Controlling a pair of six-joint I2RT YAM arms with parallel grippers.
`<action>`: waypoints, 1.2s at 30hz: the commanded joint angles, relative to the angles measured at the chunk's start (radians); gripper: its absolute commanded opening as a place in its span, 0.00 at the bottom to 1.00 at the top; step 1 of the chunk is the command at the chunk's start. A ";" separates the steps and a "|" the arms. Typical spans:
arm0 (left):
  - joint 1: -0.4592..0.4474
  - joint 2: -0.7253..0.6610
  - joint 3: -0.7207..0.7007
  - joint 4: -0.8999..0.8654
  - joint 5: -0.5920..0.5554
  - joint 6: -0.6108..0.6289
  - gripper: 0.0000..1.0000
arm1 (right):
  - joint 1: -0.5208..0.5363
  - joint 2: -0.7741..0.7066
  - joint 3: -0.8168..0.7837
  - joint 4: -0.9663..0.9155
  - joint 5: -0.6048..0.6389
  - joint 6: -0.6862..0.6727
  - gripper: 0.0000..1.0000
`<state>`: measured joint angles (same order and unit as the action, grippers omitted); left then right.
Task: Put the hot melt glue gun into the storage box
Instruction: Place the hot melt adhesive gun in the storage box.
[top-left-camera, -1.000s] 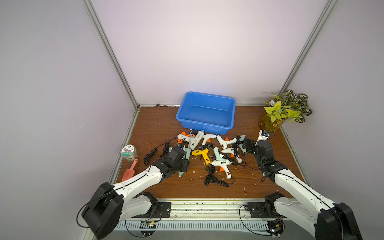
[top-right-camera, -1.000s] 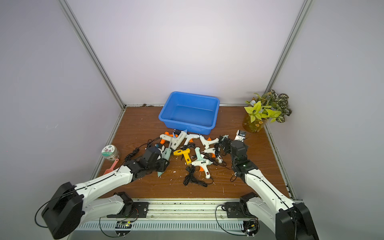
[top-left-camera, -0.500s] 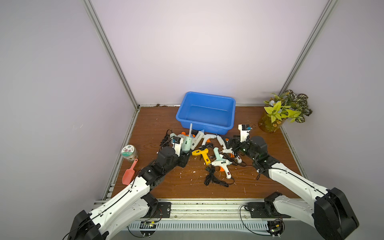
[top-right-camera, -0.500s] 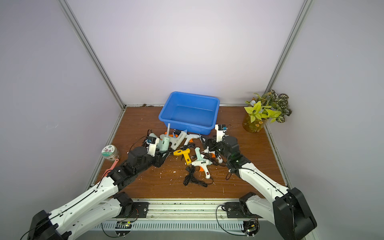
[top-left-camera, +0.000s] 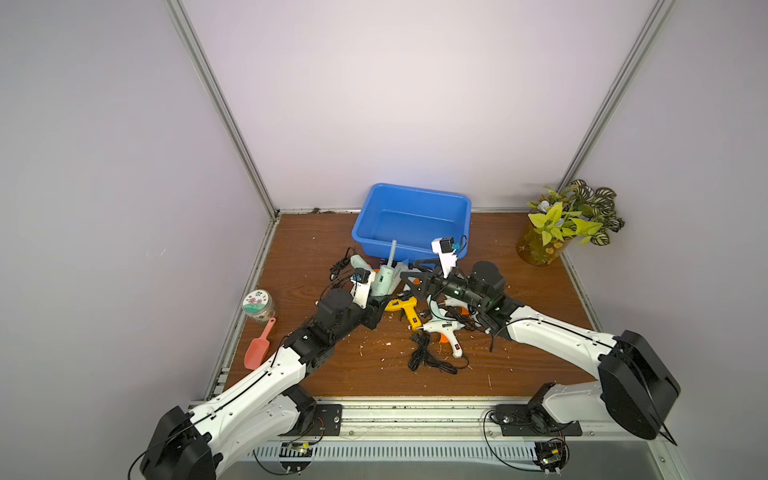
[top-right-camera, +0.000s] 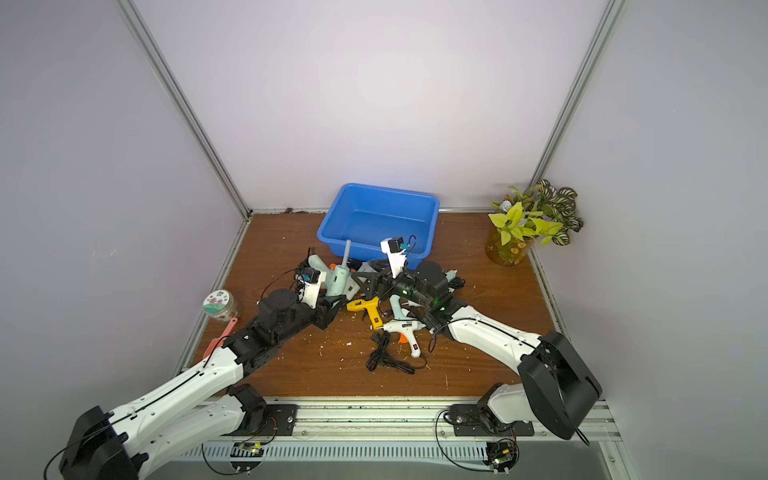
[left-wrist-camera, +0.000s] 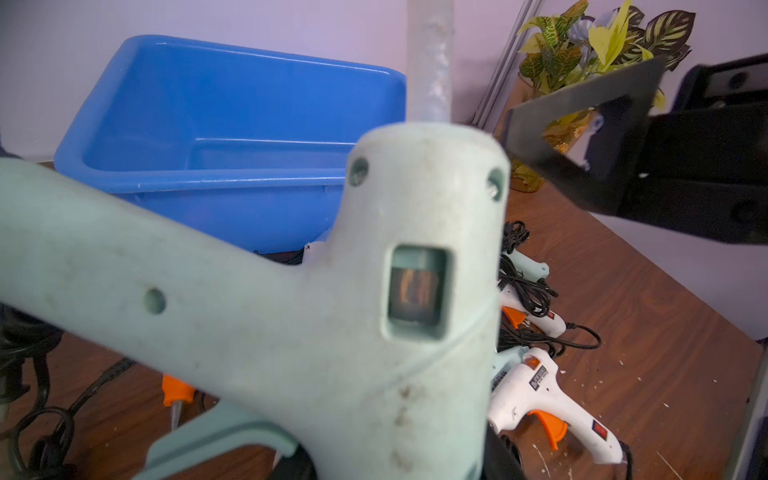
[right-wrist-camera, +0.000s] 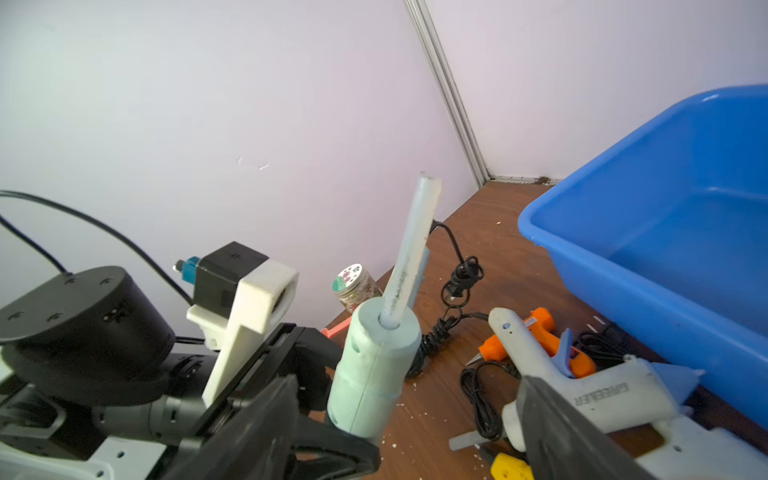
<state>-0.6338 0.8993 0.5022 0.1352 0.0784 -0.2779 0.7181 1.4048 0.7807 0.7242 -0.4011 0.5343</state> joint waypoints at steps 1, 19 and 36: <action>-0.008 -0.014 0.036 0.120 0.020 0.034 0.13 | 0.018 0.049 0.077 0.111 -0.059 0.067 0.86; -0.007 -0.012 0.033 0.152 -0.017 0.043 0.14 | 0.076 0.263 0.198 0.199 -0.103 0.193 0.53; -0.007 -0.385 -0.104 0.134 -0.207 0.000 1.00 | 0.054 0.210 0.407 -0.018 -0.057 0.021 0.00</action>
<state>-0.6376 0.5888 0.4294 0.2417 -0.0589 -0.2630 0.7818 1.6730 1.0870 0.6579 -0.4690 0.6308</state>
